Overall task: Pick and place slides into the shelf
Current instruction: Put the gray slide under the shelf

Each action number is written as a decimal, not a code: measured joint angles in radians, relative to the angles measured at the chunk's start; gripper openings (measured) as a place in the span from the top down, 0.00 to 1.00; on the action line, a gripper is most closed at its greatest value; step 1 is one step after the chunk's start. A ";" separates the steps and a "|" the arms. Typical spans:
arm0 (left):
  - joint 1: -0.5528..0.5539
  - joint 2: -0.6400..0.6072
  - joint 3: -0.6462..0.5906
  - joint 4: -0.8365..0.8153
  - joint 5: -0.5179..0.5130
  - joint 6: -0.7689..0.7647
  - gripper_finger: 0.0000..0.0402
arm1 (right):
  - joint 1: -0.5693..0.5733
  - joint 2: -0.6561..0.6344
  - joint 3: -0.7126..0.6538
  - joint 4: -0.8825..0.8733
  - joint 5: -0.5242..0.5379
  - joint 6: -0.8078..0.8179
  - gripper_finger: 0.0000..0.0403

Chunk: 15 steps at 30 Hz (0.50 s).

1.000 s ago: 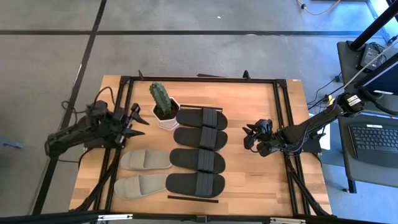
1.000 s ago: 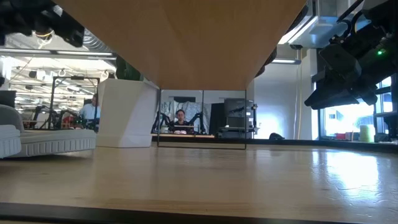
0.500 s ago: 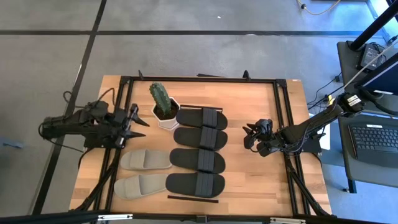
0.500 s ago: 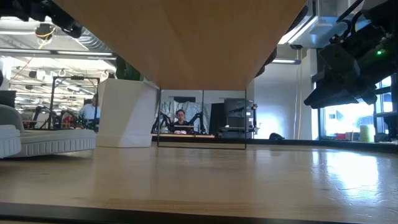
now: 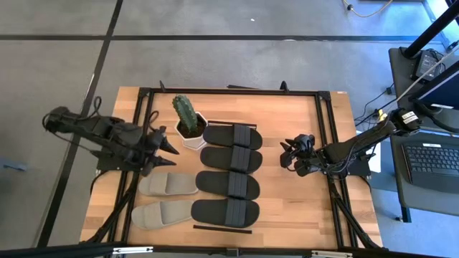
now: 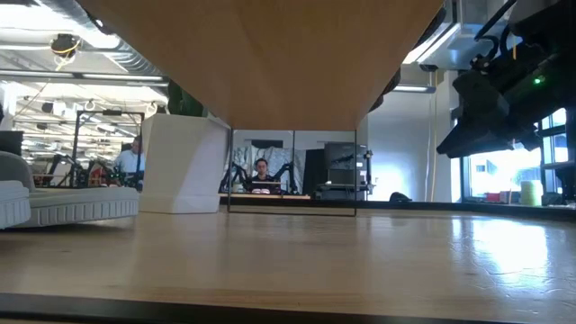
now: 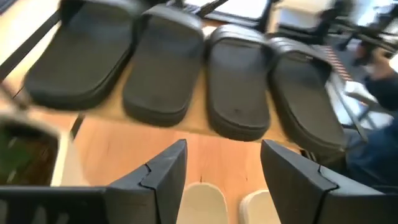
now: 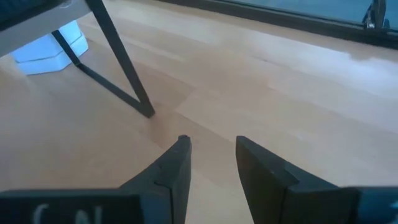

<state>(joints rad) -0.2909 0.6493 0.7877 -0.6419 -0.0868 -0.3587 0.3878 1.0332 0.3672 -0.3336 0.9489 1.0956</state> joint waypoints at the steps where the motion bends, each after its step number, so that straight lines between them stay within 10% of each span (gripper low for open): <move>1: -0.029 0.031 0.036 -0.043 -0.050 -0.056 0.52 | 0.000 0.000 0.000 0.000 0.000 -0.006 0.68; 15: -0.243 0.588 0.360 -0.557 -0.236 -0.800 0.52 | 0.000 0.000 0.000 0.000 0.000 -0.091 0.68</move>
<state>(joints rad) -0.5342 1.2371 1.1482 -1.1984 -0.3227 -1.1583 0.3882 1.0332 0.3672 -0.3332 0.9489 1.0042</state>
